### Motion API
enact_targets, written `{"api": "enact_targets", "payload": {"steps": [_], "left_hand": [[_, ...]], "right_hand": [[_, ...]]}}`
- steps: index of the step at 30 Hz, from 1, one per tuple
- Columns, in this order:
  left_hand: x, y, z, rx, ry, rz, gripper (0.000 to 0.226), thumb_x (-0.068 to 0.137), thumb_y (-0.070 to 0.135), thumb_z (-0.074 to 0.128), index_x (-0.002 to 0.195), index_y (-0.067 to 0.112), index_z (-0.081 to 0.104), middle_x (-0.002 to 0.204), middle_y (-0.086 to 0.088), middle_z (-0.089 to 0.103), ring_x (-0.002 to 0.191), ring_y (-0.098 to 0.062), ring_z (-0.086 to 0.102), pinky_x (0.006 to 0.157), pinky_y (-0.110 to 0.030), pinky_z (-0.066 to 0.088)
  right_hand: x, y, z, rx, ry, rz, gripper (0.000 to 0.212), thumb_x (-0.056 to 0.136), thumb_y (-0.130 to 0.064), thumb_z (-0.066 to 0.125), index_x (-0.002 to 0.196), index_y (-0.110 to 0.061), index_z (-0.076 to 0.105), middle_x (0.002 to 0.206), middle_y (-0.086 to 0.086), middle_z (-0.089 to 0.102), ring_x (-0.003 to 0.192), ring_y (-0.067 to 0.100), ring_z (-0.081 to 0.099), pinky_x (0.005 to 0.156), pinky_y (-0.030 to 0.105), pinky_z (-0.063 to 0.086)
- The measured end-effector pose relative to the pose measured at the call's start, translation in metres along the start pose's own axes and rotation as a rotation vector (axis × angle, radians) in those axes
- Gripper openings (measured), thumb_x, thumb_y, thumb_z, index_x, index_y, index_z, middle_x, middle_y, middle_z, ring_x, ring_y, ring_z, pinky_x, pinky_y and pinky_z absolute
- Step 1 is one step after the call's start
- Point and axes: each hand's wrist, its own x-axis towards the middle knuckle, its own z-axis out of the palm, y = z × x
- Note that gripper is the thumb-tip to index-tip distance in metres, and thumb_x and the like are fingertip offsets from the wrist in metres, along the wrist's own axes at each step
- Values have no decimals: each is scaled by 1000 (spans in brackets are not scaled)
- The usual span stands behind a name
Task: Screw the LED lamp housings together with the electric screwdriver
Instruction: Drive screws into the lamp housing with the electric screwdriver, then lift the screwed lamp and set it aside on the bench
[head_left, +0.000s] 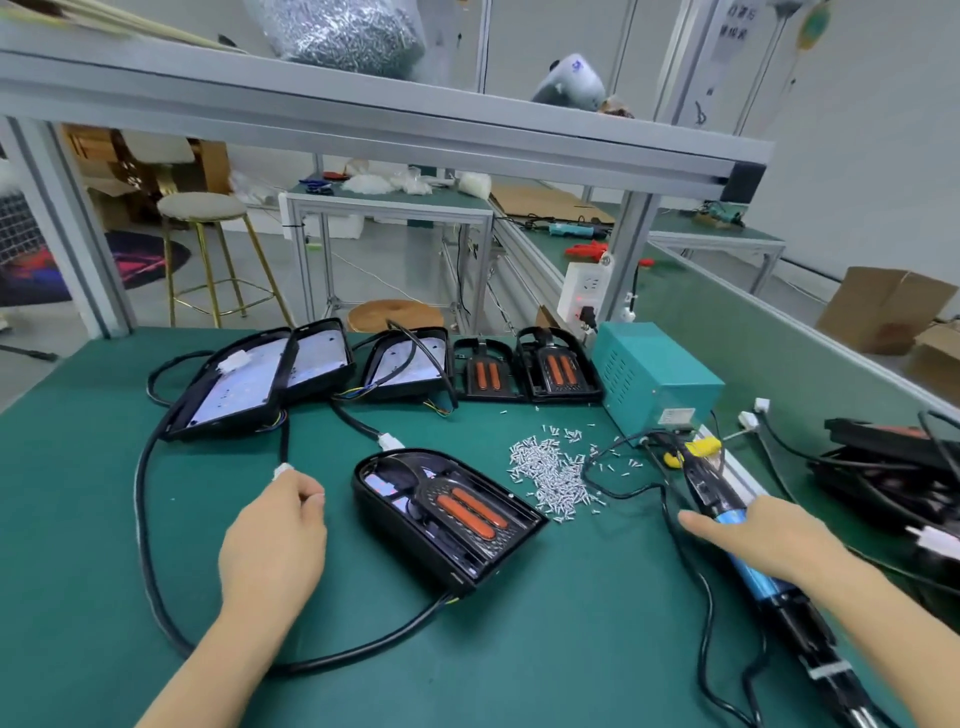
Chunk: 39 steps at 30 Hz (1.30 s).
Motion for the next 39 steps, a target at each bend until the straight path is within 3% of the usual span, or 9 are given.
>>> {"api": "enact_targets", "payload": {"steps": [3,14,18,22,26,28,31,35,39], "left_hand": [[0,-1,1,5,-13,-1,19,94,14,46,76,20,49,151,3,36,75,-30,53,64,-32,35],[6,-2,5,49,-4,14,16,94,13,47,80,16,54,135,-8,56,77,-34,56,65,-34,38],[6,-4,6,58,-17,23,15,94,13,47,80,17,54,142,-4,50,79,-34,58,64,-34,38],[7,-5,9,86,-19,34,15,95,16,46,82,19,53,106,-9,67,74,-31,55,63,-34,41],[6,-5,11,106,-20,56,17,95,16,45,79,20,51,79,-6,63,72,-30,54,61,-34,39],[6,-5,11,99,-14,62,18,95,15,46,79,20,51,78,-4,62,72,-29,54,60,-33,38],[5,-4,16,98,-5,79,17,94,15,47,79,20,52,83,-3,61,74,-26,54,61,-33,41],[4,-4,21,119,-15,92,14,94,16,46,83,18,56,91,-5,60,80,-27,55,64,-35,44],[2,-2,23,183,-16,120,13,95,19,45,88,18,56,93,-2,54,89,-24,52,69,-34,42]], "right_hand": [[1,1,5,-63,39,26,67,75,-84,45,79,-17,47,83,-3,57,84,21,60,68,27,45],[-3,5,2,-176,44,82,71,74,-89,36,94,-23,51,91,-5,58,86,20,59,68,25,45],[-1,8,0,-161,30,97,81,69,-92,39,107,-22,52,87,-6,57,86,19,60,66,26,44],[5,4,-5,-174,26,83,69,70,-89,43,84,-23,52,82,-8,58,81,16,60,69,26,47],[7,-8,-18,-155,7,102,59,80,-80,46,78,-21,49,87,-3,60,87,20,62,78,27,51],[1,-22,-24,-138,136,30,55,83,-74,49,89,-19,55,98,2,61,96,25,62,78,30,49],[-17,-68,-21,69,319,-331,61,82,-66,56,122,-20,61,122,4,59,110,23,57,82,32,45],[-46,-148,9,316,-153,-625,74,79,-70,57,137,-24,52,137,-3,55,121,15,53,100,28,40],[-42,-181,27,468,-372,-595,46,80,-64,64,101,-24,64,100,-4,67,89,13,62,71,24,45]]}}
